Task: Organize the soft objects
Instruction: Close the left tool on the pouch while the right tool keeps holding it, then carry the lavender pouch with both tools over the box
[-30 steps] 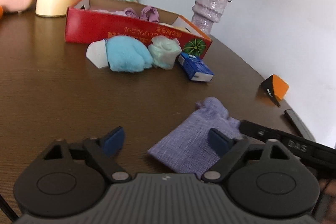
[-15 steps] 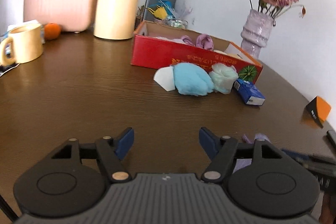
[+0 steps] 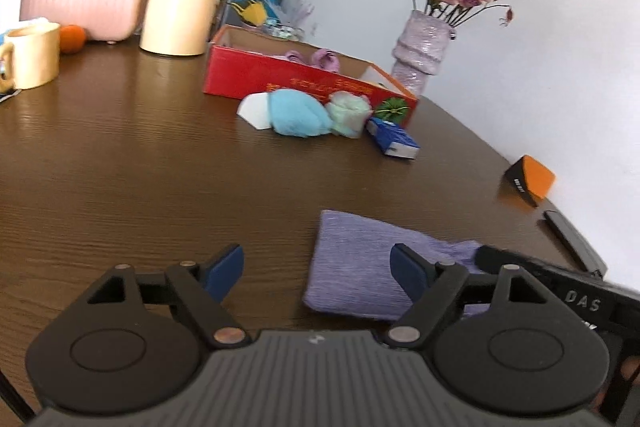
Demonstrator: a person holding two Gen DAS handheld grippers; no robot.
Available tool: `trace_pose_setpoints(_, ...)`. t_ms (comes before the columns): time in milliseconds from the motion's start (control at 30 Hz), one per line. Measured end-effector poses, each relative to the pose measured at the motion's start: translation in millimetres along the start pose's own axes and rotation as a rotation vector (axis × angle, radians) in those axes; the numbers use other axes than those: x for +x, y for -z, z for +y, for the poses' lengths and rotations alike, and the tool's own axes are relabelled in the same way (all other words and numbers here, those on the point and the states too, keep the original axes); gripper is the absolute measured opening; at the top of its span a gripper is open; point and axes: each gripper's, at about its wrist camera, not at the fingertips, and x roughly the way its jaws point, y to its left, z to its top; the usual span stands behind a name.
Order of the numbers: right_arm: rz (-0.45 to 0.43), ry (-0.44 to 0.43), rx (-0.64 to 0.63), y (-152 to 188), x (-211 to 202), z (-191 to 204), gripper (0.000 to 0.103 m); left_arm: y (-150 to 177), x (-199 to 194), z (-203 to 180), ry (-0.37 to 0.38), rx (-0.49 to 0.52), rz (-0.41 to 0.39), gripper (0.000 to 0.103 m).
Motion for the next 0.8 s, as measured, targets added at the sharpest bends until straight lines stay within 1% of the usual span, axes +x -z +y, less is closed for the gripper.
trace_pose_setpoints(33,0.003,-0.01,0.019,1,2,-2,0.045,0,2,-1,0.015,0.0,0.001,0.082)
trace_pose_setpoints(100,0.007,-0.024,0.064,5,10,-6,0.048,-1,8,-3,0.032,-0.002,0.015,0.078)
trace_pose_setpoints(167,0.036,-0.027,0.098,7,22,-8,0.047,-1,18,-4,0.043,-0.006,0.05,0.074)
trace_pose_setpoints(233,0.048,-0.039,0.103,8,31,-8,0.045,-2,26,-3,0.065,-0.006,0.072,0.072)
trace_pose_setpoints(267,0.048,-0.04,0.099,8,34,-9,0.045,-2,28,-3,0.084,-0.003,0.07,0.067)
trace_pose_setpoints(300,0.05,-0.033,0.096,7,38,-10,0.043,-2,30,-4,0.105,0.001,0.068,0.062)
trace_pose_setpoints(333,0.053,-0.03,0.092,6,41,-10,0.037,-3,33,-4,0.132,0.008,0.077,0.059)
trace_pose_setpoints(400,0.06,-0.037,0.079,5,47,-10,0.032,-4,36,-4,0.165,-0.001,0.088,0.047)
trace_pose_setpoints(467,0.05,-0.029,0.051,7,50,-6,0.03,-4,38,-4,0.18,-0.004,0.087,0.041)
trace_pose_setpoints(533,0.045,-0.021,0.024,8,51,-3,0.024,-3,38,-5,0.185,-0.003,0.085,0.034)
trace_pose_setpoints(567,0.045,-0.02,0.013,8,51,-1,0.022,-3,38,-5,0.186,-0.007,0.084,0.024)
trace_pose_setpoints(600,0.04,-0.017,0.004,7,49,0,0.018,-3,36,-5,0.192,-0.008,0.082,0.014)
trace_pose_setpoints(633,0.036,-0.01,-0.013,7,48,3,0.009,-3,35,-6,0.202,-0.003,0.078,0.012)
trace_pose_setpoints(667,0.035,0.0,-0.029,6,46,4,0.005,-3,32,-8,0.202,0.006,0.071,0.011)
trace_pose_setpoints(700,0.029,0.008,-0.039,6,44,6,0.005,-3,30,-10,0.197,0.021,0.061,0.01)
trace_pose_setpoints(800,0.012,-0.007,-0.042,2,35,8,0.005,-4,22,-13,0.197,0.07,0.048,0.008)
